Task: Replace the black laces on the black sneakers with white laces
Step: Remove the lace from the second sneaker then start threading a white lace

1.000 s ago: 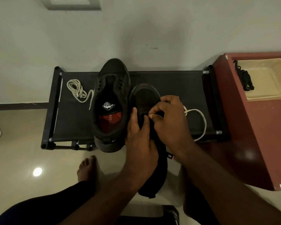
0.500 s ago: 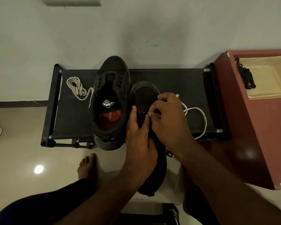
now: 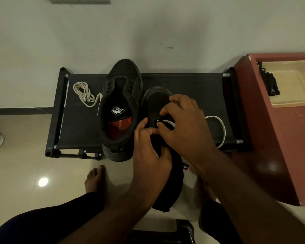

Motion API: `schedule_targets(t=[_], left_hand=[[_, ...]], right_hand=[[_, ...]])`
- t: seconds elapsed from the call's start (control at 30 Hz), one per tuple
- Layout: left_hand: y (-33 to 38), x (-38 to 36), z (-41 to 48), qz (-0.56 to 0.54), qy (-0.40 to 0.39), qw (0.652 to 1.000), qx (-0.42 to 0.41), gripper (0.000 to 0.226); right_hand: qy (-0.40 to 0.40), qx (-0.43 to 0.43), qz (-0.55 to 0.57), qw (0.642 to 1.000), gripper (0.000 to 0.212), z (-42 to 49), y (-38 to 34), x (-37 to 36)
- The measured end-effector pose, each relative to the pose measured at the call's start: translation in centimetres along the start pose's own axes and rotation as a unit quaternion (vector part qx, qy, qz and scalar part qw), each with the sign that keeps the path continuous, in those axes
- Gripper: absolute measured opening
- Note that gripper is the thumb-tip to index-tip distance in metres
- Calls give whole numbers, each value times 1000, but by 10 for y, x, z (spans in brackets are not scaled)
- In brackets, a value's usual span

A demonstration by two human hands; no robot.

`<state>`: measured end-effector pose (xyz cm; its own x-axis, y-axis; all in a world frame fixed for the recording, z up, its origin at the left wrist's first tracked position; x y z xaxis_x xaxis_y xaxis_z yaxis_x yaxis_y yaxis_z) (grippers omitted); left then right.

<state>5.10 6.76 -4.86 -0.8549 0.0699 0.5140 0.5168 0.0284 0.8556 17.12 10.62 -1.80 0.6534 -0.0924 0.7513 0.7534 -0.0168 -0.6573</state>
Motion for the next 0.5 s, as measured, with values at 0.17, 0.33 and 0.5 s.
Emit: schedule_targets(t=[0.17,0.33,0.5], left_hand=[[-8,-2,0,-72,-29,996,46,63],[-5,0,1,-49,-45,996,53,76],[-4,-3,0,-19,-55,997,54,85]], right_hand=[[27,43,-51,997,12,1,-6,-5],[51,104,-13,993,6,2,-11,-6],[41,140,2,989,8,3,-14,-9]])
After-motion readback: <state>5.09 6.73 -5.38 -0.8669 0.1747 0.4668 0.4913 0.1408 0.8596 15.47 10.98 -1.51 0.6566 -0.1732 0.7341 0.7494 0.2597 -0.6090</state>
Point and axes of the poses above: each hand's wrist, its own z-axis towards the middle knuckle, its own x-axis out of the back of the hand, y = z × x, the point moved 7 cm from there along z, towards the middle knuckle, and after that the axes turned 8 degrees about z, right-handed, at the moved point
